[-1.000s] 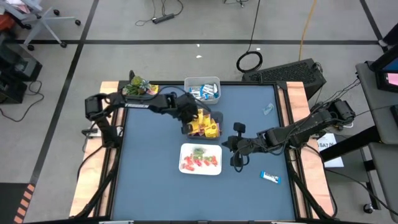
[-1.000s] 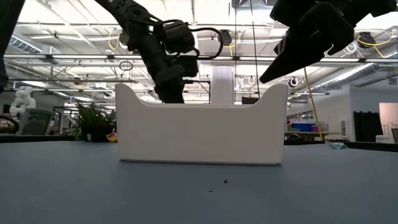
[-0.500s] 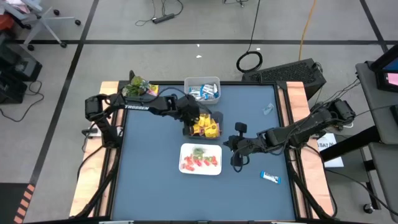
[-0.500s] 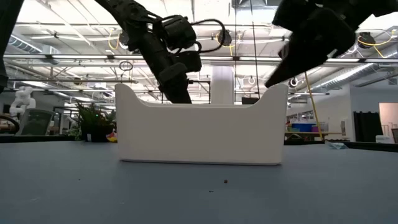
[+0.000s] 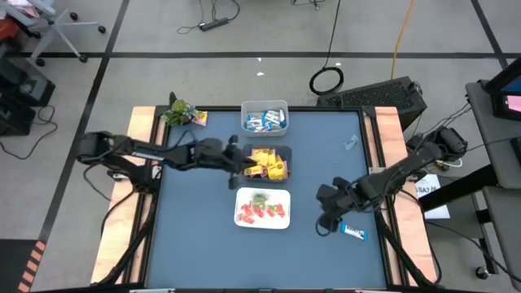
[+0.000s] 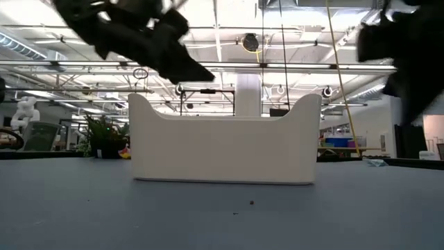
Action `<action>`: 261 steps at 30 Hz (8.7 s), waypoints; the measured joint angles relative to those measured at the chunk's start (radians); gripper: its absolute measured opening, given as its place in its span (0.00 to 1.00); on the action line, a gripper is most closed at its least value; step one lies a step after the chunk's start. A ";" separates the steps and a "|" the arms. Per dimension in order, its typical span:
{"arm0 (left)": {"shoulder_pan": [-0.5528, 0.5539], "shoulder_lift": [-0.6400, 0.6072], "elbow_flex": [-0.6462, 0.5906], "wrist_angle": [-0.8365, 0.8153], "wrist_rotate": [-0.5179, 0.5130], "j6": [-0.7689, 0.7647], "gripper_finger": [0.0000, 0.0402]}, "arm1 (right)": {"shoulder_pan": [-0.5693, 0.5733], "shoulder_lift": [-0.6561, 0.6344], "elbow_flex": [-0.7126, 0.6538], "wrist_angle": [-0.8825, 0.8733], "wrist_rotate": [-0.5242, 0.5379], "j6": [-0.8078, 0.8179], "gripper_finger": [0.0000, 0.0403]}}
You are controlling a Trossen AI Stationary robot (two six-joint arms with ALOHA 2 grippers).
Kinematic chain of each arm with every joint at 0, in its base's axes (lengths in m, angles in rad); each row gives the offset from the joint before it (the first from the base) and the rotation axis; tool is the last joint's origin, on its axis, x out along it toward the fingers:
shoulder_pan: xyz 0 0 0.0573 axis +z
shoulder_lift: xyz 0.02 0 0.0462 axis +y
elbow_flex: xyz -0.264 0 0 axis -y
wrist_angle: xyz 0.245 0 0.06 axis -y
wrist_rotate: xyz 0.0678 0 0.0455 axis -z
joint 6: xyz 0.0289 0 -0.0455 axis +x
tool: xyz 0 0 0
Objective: Sort candy
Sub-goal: Put the white chocolate bar into the gray bin, then put the blue gummy candy into the white bin, then put the yellow candy into the black bin
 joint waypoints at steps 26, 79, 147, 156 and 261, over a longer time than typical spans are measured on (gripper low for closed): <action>-0.030 -0.302 -0.312 0.172 -0.106 -0.001 0.05 | 0.272 0.269 0.001 -0.110 -0.362 0.438 0.55; -0.029 -0.363 -0.565 0.383 -0.235 -0.054 0.05 | -0.744 0.241 0.374 0.457 0.161 -0.826 0.04; -0.029 -0.363 -0.564 0.354 -0.232 -0.054 0.05 | -1.156 -0.020 -0.175 -0.005 0.216 -0.446 0.51; -0.029 -0.363 -0.564 0.350 -0.232 -0.054 0.05 | -1.230 0.120 -0.170 0.029 0.211 -0.521 0.42; 0.548 0.141 0.263 -0.891 -0.288 0.160 0.16 | -0.588 -0.255 -0.478 1.128 -0.135 -0.958 0.00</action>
